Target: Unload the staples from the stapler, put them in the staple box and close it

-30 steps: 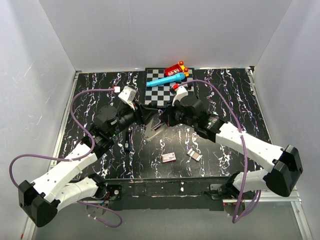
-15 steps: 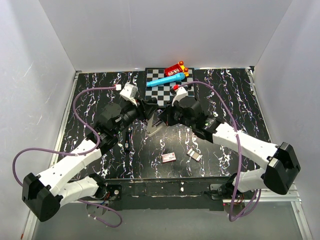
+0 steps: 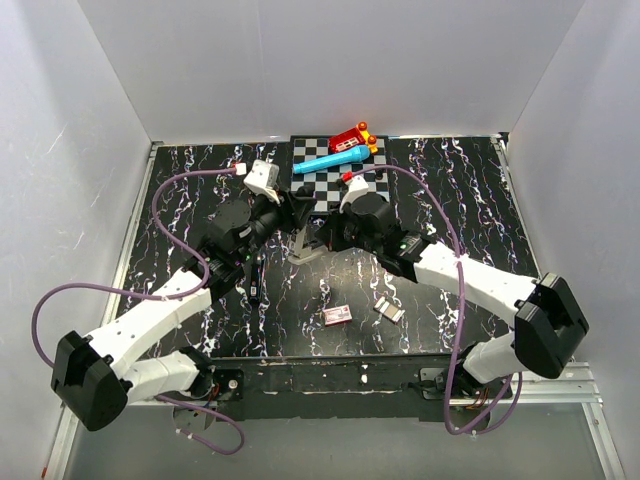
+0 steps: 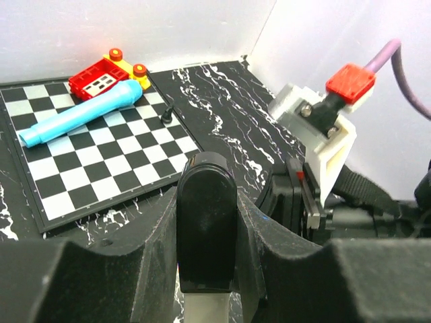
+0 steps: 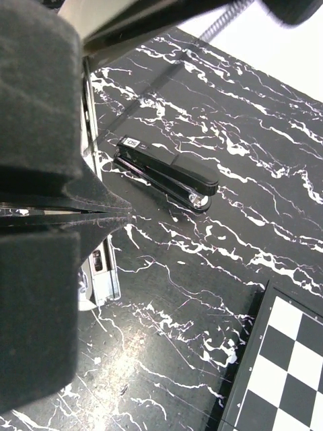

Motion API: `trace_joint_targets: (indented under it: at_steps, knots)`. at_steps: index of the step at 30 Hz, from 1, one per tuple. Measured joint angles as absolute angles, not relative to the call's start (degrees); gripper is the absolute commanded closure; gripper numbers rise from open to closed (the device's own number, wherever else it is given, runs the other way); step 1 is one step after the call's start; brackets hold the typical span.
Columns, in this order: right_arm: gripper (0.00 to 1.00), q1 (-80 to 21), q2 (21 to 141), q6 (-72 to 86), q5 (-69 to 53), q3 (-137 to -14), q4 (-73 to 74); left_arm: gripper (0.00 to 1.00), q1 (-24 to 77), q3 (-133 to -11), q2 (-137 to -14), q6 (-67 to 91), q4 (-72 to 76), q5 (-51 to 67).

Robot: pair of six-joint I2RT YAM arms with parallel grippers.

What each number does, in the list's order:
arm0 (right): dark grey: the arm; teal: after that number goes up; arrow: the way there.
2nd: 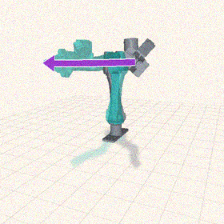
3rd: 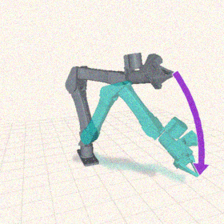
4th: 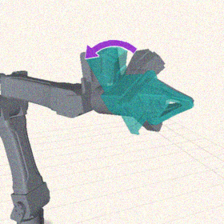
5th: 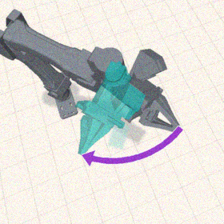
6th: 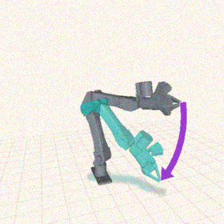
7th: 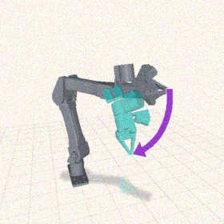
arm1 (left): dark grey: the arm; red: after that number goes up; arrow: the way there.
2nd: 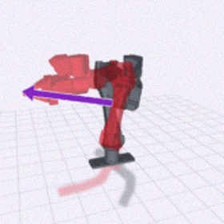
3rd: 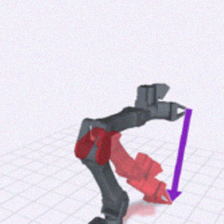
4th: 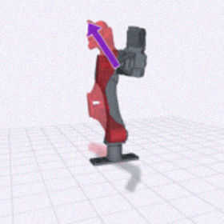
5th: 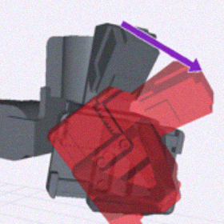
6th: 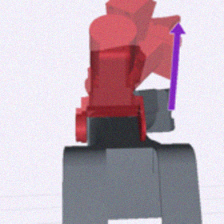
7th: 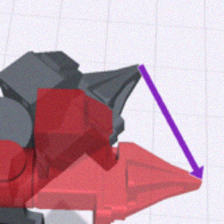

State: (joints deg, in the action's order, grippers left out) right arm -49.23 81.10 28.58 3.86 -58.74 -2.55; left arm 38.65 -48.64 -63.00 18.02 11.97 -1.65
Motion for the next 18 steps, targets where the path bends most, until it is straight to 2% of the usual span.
trace_joint_targets:
  at_steps: [18]
  knots:
    - [0.99, -48.7, 84.8, 31.3, -2.4, -55.8, -5.3, 1.0, 38.6, -52.5, -67.7, 16.1, 19.8, -6.3]
